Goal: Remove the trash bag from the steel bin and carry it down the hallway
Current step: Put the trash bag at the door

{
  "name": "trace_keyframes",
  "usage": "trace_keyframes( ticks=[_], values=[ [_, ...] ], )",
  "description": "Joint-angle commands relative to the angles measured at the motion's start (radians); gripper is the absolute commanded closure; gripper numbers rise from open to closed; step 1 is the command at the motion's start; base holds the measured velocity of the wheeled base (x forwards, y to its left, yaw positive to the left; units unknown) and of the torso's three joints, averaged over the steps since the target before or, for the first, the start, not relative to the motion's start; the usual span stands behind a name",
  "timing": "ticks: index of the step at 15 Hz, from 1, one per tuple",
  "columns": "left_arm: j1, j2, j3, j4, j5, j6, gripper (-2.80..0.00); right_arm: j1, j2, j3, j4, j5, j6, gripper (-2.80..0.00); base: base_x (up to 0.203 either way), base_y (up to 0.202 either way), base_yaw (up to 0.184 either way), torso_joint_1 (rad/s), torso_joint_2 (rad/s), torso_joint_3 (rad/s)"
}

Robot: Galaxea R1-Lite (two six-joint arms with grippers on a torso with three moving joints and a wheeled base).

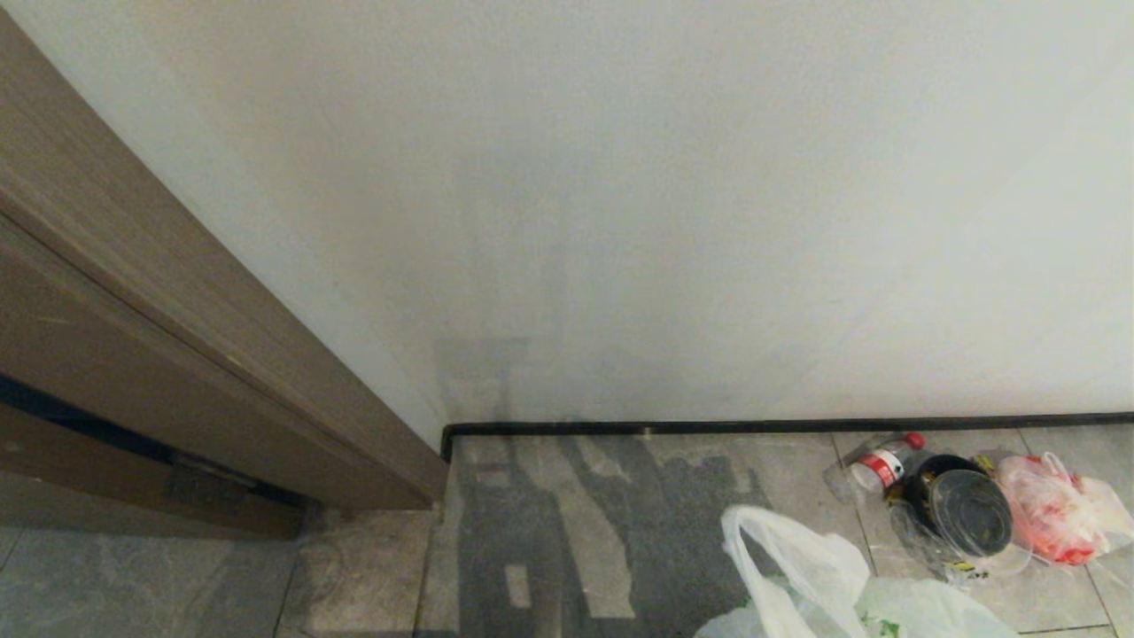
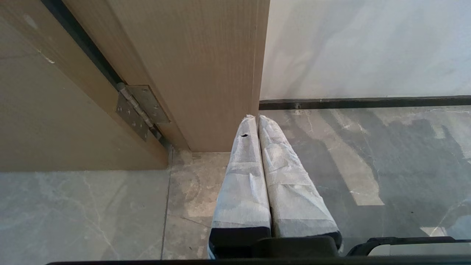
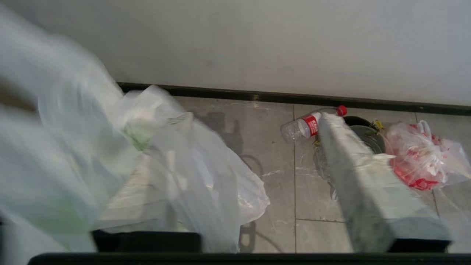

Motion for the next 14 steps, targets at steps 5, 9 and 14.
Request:
trace_keyframes(
  ticks=[5, 9, 14],
  values=[
    [0.0, 0.001, 0.0, 0.0, 0.0, 0.0, 0.0, 0.0, -0.039, 0.001, -0.006, 0.001, -0.001, -2.8, 0.0, 0.0, 0.0, 0.0, 0.0, 0.0],
    [0.0, 0.001, 0.0, 0.0, 0.0, 0.0, 0.0, 0.0, -0.039, -0.018, 0.006, 0.005, -0.001, -2.8, 0.0, 0.0, 0.0, 0.0, 0.0, 0.0],
    [0.0, 0.001, 0.0, 0.0, 0.0, 0.0, 0.0, 0.0, 0.019, -0.158, 0.097, 0.051, 0.006, -2.8, 0.0, 0.0, 0.0, 0.0, 0.0, 0.0]
  ],
)
